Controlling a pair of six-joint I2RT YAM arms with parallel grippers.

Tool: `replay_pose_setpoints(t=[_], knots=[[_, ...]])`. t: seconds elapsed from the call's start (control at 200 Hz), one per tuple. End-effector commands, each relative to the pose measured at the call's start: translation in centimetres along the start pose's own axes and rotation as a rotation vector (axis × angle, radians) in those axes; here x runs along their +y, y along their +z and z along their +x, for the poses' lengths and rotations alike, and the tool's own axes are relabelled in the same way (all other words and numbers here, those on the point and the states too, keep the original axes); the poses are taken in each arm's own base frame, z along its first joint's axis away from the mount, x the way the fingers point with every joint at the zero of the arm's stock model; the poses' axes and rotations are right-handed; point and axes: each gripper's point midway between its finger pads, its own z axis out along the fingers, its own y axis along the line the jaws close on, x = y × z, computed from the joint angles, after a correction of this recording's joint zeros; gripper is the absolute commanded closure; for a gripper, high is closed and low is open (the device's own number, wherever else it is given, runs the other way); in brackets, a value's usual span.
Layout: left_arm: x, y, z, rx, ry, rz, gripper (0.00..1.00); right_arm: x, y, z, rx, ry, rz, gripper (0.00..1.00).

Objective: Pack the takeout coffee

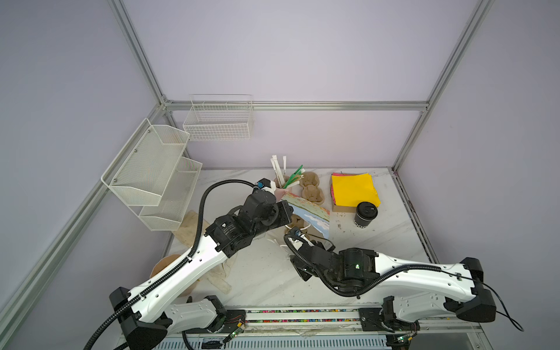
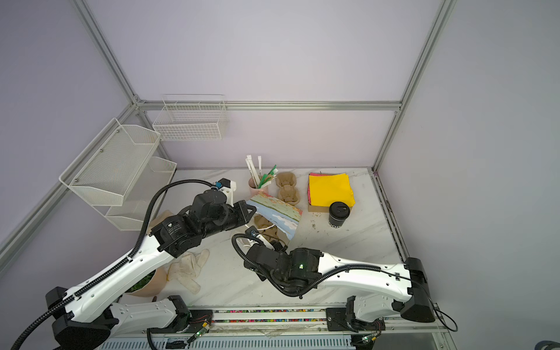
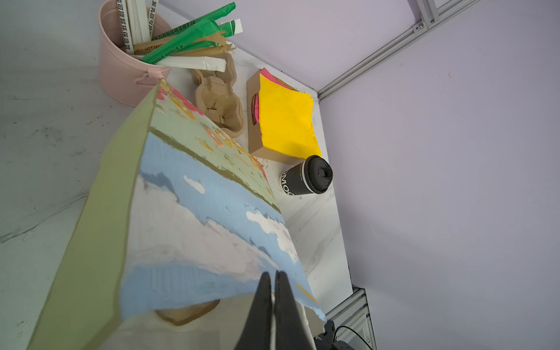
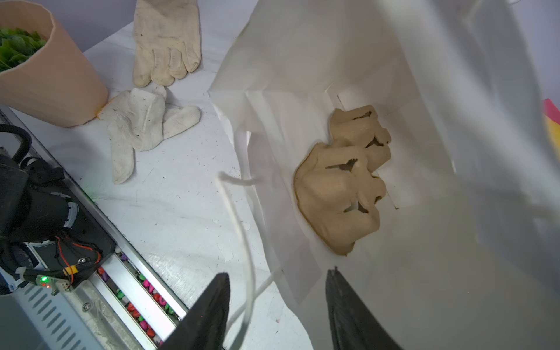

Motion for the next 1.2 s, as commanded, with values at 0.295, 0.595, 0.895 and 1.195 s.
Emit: replay_pose_setpoints(t=[0.295,0.595,0.895,1.195], knots=[[-0.4,0.1,-1.2,-0.031,0.035,0.021,1.0,-0.4,-5.2,-1.7,-0.071,0.058,-0.152,0.44],[-0.8,0.4,-0.6,0.001,0.068,0.054,1.0,-1.7,-3.9,-1.3,-0.063,0.057,-0.099,0.52],[-1.1,0.2,-0.6,0.003,0.062,0.066,1.0,-1.9,1.3,1.0,0.024,0.022,0.044,0.58],[-1.3,0.5,0.1,0.036,0.08,0.088,1.0,-3.9,1.7,0.9,-0.03,-0.013,0.156,0.54]])
